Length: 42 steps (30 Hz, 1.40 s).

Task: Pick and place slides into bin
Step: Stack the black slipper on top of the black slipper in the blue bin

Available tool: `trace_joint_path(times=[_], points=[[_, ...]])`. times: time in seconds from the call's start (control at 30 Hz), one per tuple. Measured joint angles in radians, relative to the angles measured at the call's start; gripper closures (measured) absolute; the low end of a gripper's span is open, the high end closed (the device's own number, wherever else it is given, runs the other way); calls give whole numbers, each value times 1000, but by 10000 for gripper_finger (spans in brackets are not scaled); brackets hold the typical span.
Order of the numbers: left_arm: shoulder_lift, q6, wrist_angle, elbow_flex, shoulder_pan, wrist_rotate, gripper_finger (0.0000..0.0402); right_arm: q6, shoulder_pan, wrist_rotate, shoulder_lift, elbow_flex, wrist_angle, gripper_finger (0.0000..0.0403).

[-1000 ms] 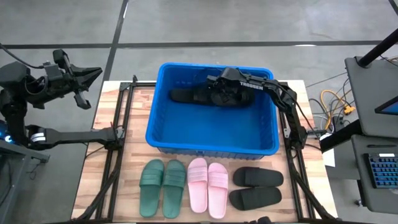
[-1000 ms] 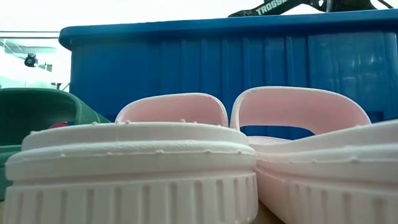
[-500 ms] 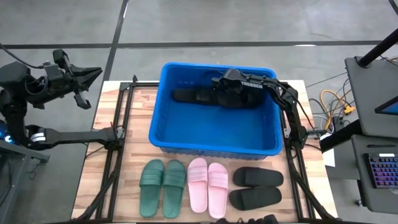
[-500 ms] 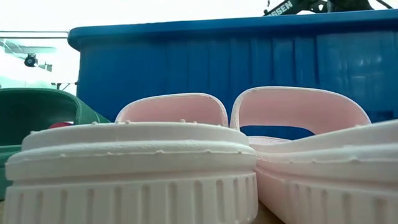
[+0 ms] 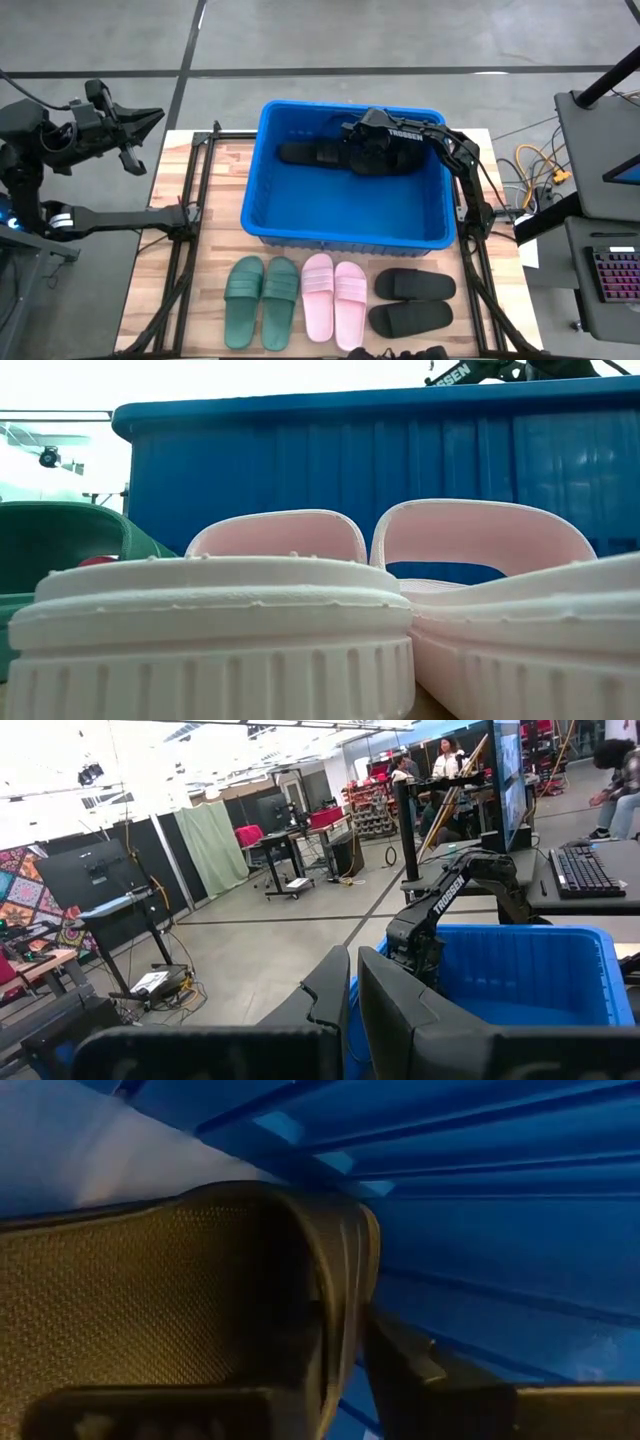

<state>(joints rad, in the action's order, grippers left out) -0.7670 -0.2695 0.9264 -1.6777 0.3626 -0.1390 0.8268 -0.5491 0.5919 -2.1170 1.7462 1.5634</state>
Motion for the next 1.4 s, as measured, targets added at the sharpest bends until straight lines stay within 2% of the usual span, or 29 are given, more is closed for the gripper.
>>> trace_joint_path(times=[0.23,0.43,0.7,0.83,1.07,1.27,1.4], points=[[0,0,0,0,0,0,391,11,0,2,0,0,0,284],[0,0,7,0,0,0,391,-6,0,-23,0,0,-3,262],[0,0,8,0,0,0,391,-41,1,-24,-1,0,-18,259],[0,0,8,0,0,0,391,-80,1,-92,-1,0,-87,254],[0,0,9,0,0,0,391,-94,1,-101,-1,0,-153,246],[0,0,10,0,0,0,391,-215,36,-146,17,11,-205,248],[0,0,10,0,0,0,391,-339,76,-225,58,21,-345,255]])
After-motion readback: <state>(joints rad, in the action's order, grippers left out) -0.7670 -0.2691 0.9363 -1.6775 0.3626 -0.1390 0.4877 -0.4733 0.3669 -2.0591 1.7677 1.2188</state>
